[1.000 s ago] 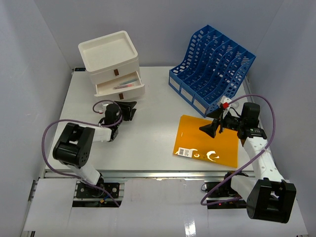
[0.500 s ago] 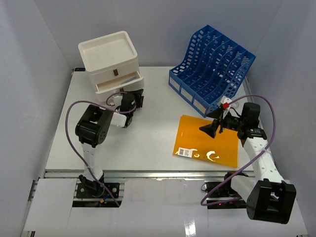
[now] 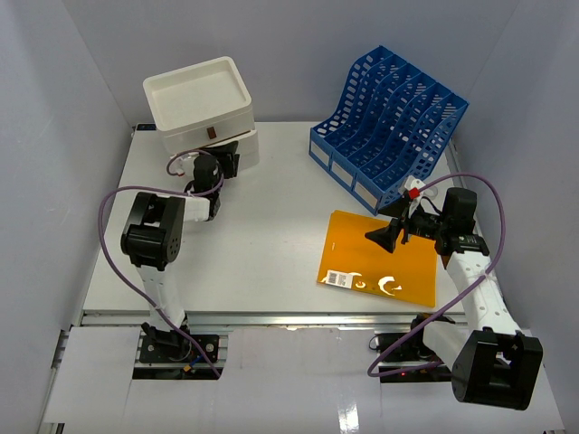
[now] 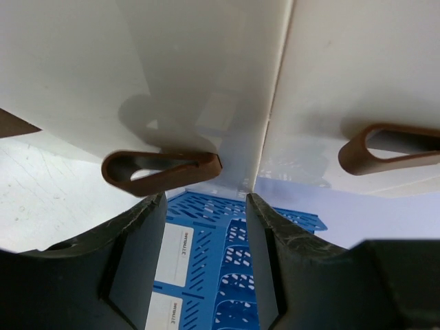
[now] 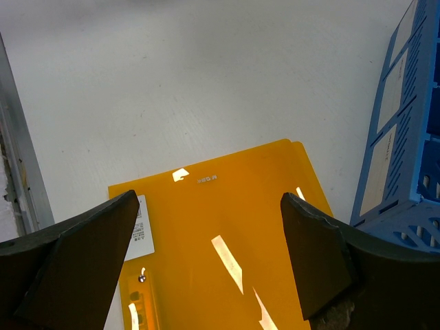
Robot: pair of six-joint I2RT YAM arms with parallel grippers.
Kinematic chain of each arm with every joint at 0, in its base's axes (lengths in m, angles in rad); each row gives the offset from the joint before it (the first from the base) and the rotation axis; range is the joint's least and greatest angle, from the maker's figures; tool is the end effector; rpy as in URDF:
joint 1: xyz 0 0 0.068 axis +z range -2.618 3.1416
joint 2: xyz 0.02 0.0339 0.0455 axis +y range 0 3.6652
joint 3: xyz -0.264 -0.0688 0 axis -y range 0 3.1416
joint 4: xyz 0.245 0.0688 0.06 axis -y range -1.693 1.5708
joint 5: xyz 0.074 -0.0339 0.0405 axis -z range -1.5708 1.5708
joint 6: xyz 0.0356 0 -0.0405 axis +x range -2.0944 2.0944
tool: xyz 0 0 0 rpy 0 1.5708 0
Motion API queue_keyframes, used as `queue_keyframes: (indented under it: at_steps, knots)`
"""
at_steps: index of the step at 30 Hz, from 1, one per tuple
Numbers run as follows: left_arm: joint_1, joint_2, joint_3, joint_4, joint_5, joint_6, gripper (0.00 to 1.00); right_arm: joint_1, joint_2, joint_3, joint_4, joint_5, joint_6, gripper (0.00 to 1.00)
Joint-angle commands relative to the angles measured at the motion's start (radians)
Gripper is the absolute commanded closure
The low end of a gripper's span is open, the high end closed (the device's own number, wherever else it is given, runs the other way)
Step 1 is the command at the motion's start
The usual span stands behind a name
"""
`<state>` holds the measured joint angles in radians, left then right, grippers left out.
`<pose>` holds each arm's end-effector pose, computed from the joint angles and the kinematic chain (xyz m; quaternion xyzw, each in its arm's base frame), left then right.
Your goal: Organize the desk
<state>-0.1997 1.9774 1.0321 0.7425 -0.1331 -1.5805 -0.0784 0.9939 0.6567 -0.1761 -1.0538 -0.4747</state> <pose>0.4161 -0.0794 0.1705 -0.5249 0.5695 -0.4575 0.4368 0.2086 0.0147 0.2654 -0.3956 0.6818 0.2986 0.5380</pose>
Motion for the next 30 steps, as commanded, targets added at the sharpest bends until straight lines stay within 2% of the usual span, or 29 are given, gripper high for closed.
queue_keyframes:
  at_steps: [1, 5, 11, 19, 30]
  knots:
    - [0.014, -0.054, 0.006, 0.011, 0.117, 0.128, 0.4, -0.004, -0.006, 0.003, 0.029, -0.014, 0.008, 0.1]
    - [0.019, -0.091, 0.021, -0.032, 0.195, 0.288, 0.41, -0.004, -0.007, 0.003, 0.026, -0.01, 0.007, 0.1]
    - [0.029, -0.143, 0.003, -0.064, 0.201, 0.4, 0.45, -0.004, -0.006, 0.001, 0.027, -0.004, 0.004, 0.1]
    - [0.051, -0.161, -0.012, -0.173, 0.073, 0.333, 0.59, -0.004, -0.009, 0.0, 0.026, 0.006, 0.002, 0.1]
    - [0.089, -0.097, 0.109, -0.221, 0.02, 0.343, 0.61, -0.004, 0.003, 0.0, 0.024, 0.017, -0.005, 0.1]
